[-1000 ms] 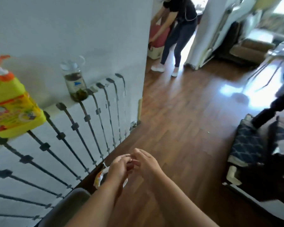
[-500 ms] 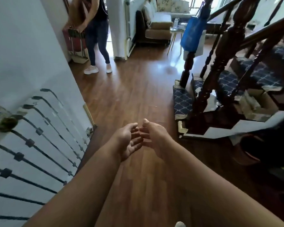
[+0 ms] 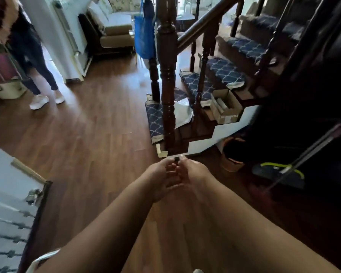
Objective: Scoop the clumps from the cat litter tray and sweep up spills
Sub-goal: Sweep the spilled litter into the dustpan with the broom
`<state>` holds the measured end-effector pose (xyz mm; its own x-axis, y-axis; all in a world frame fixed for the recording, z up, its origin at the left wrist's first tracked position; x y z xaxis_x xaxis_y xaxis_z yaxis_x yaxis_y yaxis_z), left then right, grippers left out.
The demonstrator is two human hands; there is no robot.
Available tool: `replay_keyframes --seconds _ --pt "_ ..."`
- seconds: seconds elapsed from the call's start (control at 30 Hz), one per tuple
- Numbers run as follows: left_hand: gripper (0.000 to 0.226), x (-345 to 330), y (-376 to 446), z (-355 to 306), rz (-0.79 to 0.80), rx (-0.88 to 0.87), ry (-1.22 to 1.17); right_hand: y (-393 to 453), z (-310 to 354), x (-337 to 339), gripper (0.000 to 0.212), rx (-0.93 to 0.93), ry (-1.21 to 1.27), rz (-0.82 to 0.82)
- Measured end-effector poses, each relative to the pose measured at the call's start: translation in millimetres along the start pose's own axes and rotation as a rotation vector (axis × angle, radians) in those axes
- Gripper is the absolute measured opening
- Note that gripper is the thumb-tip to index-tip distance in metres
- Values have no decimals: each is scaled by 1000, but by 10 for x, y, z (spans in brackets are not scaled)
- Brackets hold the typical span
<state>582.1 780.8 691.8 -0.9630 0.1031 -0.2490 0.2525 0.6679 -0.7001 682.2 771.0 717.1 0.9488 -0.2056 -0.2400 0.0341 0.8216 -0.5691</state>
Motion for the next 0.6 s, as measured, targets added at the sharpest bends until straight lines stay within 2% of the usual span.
replay_keyframes --seconds 0.3,0.5,0.6 --pt "37 -1451 681 -86 99 109 169 278 548 1379 30 32 -38 -192" --pt "29 -2038 1120 -127 148 164 248 423 776 1994 31 56 54 -351" --pt "24 -2236 1288 -242 221 194 309 496 879 2238 41 71 84 -450"
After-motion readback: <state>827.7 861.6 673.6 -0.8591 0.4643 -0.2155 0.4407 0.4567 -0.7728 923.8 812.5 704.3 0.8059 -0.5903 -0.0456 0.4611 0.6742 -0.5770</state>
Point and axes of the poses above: each hand's wrist, its own y-axis towards the middle knuckle, its own x-axis out of the back of the hand, z = x × y, the point moved 9 cm from there along y, towards the middle knuckle, and after that the axes turned 7 degrees about y, right-handed, at the moved point
